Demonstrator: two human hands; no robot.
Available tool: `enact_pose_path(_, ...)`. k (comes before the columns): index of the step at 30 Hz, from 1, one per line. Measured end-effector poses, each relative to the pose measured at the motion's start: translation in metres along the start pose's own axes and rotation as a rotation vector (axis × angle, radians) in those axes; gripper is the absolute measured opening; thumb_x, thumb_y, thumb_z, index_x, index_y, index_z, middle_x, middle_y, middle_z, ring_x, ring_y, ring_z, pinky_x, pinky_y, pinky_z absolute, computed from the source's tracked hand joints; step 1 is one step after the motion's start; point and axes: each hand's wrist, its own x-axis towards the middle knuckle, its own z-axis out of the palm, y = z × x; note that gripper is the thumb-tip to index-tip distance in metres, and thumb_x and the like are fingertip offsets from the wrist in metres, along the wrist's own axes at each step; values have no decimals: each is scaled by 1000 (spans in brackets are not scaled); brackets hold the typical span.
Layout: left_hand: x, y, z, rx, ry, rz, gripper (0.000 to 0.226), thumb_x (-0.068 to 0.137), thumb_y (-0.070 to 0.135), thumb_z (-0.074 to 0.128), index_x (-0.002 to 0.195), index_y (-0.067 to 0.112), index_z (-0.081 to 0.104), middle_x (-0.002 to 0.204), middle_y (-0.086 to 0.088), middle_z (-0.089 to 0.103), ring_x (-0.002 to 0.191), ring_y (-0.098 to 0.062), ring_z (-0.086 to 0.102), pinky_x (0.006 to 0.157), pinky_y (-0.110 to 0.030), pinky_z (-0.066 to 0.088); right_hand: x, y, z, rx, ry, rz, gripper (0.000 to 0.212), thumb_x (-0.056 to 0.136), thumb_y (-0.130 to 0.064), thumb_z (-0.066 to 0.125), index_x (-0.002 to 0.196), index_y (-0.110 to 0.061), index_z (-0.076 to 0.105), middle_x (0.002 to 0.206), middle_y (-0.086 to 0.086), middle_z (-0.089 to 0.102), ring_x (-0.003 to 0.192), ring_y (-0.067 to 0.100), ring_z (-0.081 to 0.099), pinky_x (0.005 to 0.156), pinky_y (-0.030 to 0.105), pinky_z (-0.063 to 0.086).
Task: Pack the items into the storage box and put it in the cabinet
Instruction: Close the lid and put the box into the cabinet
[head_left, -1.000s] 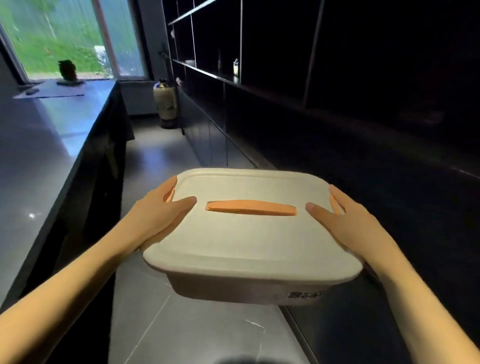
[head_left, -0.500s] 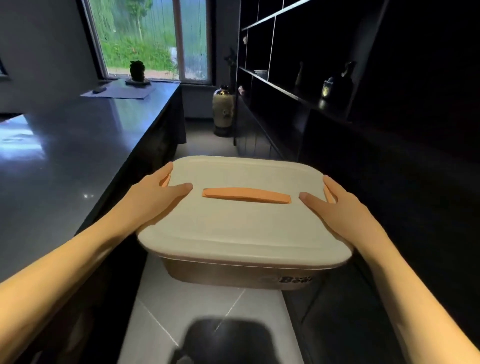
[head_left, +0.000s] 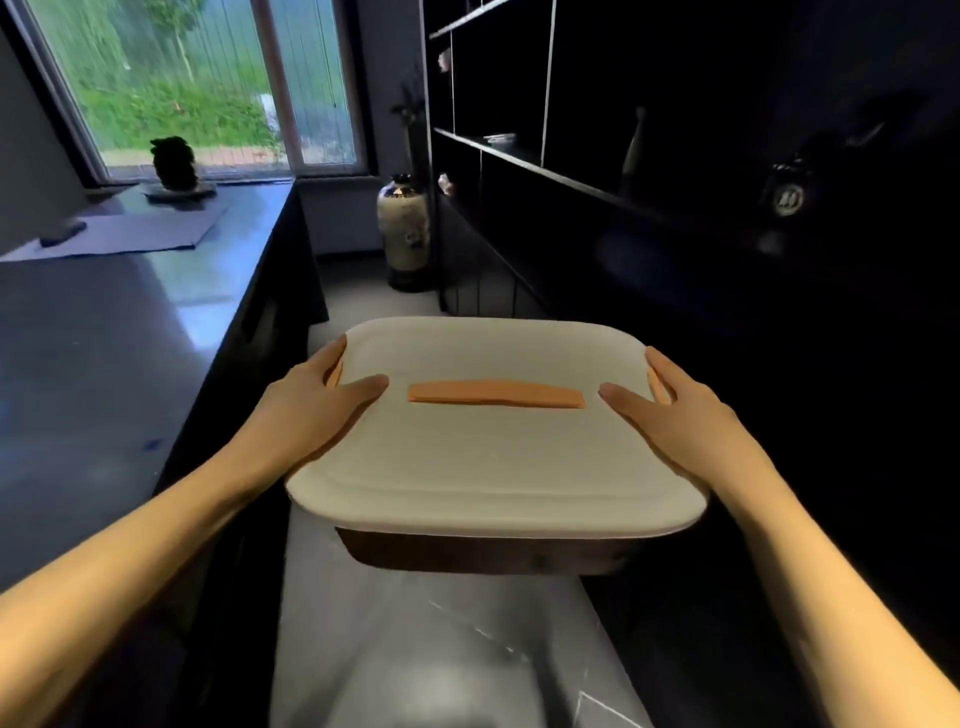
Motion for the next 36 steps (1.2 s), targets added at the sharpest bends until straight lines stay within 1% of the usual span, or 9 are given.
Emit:
enact_pose_path(5, 172, -15, 58, 23, -43, 17, 68, 80, 55, 55, 140, 42, 24, 125, -2, 57, 65, -1, 48, 62, -16, 37, 143, 5, 60, 34, 63, 95, 80, 70, -68, 56, 139, -47, 20, 139, -2, 46, 111, 25, 53, 79, 38, 45)
enact_pose_path(10, 342, -5, 119, 48, -120, 115, 67, 81, 56, 53, 139, 41, 24, 131, -7, 54, 98, -24, 54, 88, -38, 41, 282, 9, 101, 108, 115, 197, 83, 68, -71, 56, 138, -50, 16, 139, 2, 45, 117, 29, 48, 82, 40, 40)
enact_pose_path(13, 429, 10, 148, 4, -191, 215, 60, 82, 53, 53, 135, 44, 28, 127, -4, 57, 88, -13, 45, 84, -37, 39, 348, 3, 110, 130, 149, 264, 83, 68, -70, 57, 138, -51, 16, 143, -1, 43, 122, 27, 47, 83, 37, 38)
enact_pose_path(18, 559, 36, 214, -20, -301, 325, 59, 78, 59, 52, 130, 54, 25, 128, -1, 57, 104, -27, 55, 90, -42, 41, 435, 6, 121, 115, 281, 396, 82, 69, -69, 56, 139, -49, 16, 143, -1, 42, 125, 26, 45, 91, 39, 38)
enact_pose_path(24, 713, 62, 318, -41, -536, 506, 69, 81, 56, 52, 140, 41, 22, 139, 3, 48, 122, -26, 49, 98, -36, 35, 540, 30, 163, 112, 462, 600, 77, 70, -69, 54, 137, -46, 23, 131, 6, 52, 110, 28, 53, 76, 33, 39)
enact_pose_path(28, 803, 85, 388, -49, -682, 687, 68, 84, 51, 51, 143, 36, 20, 137, 4, 49, 118, -21, 51, 89, -27, 33, 605, 45, 204, 129, 589, 776, 79, 71, -69, 53, 139, -35, 29, 127, 10, 54, 107, 31, 54, 76, 32, 41)
enact_pose_path(32, 866, 93, 445, -47, -774, 698, 64, 81, 53, 53, 138, 30, 32, 124, 2, 59, 105, -16, 56, 78, -22, 36, 656, 50, 226, 95, 665, 890, 76, 73, -65, 55, 136, -25, 38, 119, 15, 60, 104, 34, 58, 76, 31, 43)
enact_pose_path(34, 889, 96, 470, -16, -802, 689, 55, 79, 56, 53, 124, 25, 47, 105, 5, 60, 93, -17, 60, 65, -18, 38, 676, 53, 233, 73, 690, 955, 75, 74, -63, 57, 135, -21, 43, 118, 18, 60, 104, 36, 58, 79, 32, 46)
enact_pose_path(36, 904, 98, 490, 10, -835, 671, 42, 76, 54, 54, 104, 23, 55, 93, 6, 58, 73, -8, 55, 55, -18, 38, 694, 58, 238, 72, 698, 1005, 77, 75, -64, 56, 140, -31, 33, 128, 16, 55, 111, 35, 55, 84, 32, 44)
